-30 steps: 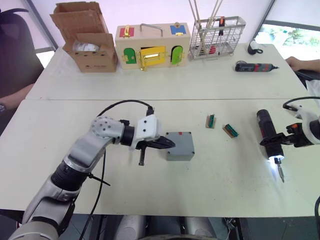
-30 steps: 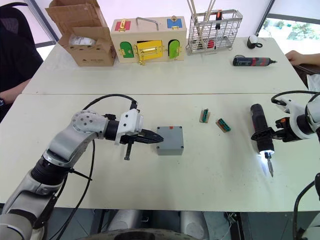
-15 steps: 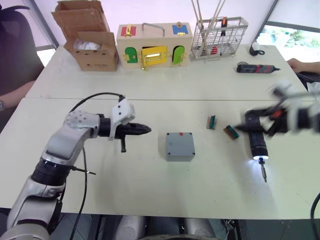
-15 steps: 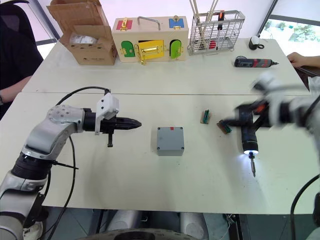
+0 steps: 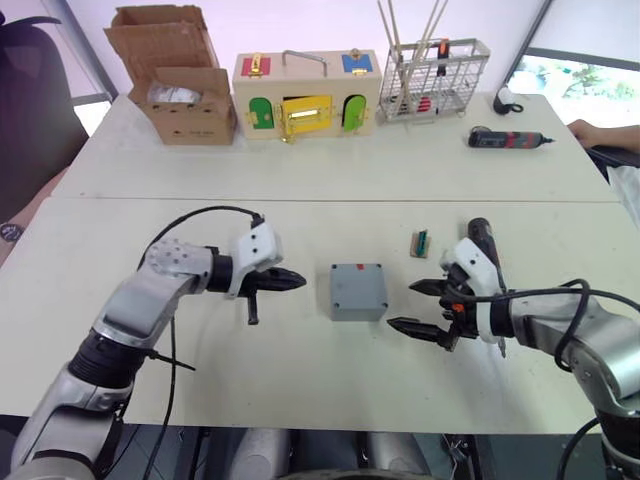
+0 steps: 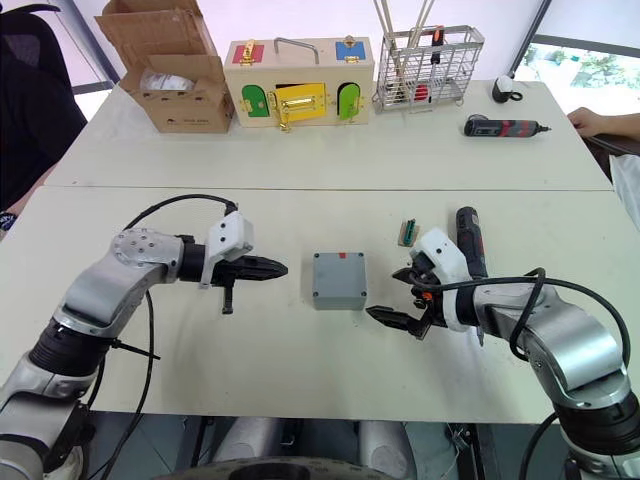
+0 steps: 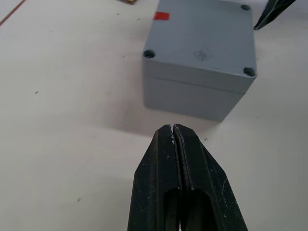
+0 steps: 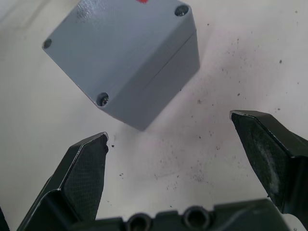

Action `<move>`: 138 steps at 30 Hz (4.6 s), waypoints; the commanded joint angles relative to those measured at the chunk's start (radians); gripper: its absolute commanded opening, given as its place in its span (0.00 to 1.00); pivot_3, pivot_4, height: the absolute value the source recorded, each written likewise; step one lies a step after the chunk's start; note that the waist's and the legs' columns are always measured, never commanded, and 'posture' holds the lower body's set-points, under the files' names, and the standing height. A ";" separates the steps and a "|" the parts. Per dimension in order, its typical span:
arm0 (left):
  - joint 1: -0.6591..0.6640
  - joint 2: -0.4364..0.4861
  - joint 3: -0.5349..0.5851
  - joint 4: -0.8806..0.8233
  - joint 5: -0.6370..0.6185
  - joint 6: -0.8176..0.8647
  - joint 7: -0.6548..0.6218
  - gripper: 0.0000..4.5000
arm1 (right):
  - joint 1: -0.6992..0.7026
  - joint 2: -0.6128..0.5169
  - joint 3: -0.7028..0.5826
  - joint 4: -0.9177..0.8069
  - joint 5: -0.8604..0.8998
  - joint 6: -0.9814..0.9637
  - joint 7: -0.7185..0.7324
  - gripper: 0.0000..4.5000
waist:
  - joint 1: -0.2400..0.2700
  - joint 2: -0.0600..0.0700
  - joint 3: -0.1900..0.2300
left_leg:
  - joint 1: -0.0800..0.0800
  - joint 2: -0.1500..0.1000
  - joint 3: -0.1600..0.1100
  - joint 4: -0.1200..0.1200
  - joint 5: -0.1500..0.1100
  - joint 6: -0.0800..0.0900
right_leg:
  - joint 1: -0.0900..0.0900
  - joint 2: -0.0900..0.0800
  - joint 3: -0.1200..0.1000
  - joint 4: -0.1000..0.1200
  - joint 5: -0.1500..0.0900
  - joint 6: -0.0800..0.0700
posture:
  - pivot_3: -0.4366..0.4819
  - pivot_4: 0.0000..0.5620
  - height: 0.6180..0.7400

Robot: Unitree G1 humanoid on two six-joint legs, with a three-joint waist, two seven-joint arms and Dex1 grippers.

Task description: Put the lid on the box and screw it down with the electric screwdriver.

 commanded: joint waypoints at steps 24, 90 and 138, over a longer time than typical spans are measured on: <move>-0.082 -0.170 -0.111 0.189 0.130 -0.178 0.054 0.00 | -0.058 0.089 0.216 -0.076 0.084 0.025 -0.082 1.00 | -0.002 0.000 0.000 | 0.000 0.000 0.000 0.000 0.000 0.000 | 0.000 0.001 -0.001 0.000 0.000 0.000 | 0.48 0.27 1.00; -0.021 -0.043 0.073 0.030 -0.005 -0.027 -0.042 0.00 | -0.087 0.033 -0.091 0.047 0.118 -0.053 -0.029 1.00 | -0.001 0.000 0.000 | 0.001 0.000 -0.001 -0.001 0.001 -0.001 | 0.000 0.000 -0.001 0.002 0.000 0.000 | 0.48 0.27 1.00; -0.128 -0.071 0.173 -0.096 -0.230 0.150 0.029 0.00 | -0.149 0.316 -0.107 0.463 -0.197 -0.581 -0.368 1.00 | -0.022 0.000 0.000 | 0.001 0.000 0.000 -0.001 0.004 -0.007 | -0.001 0.002 -0.001 0.003 0.000 0.000 | 0.48 0.27 1.00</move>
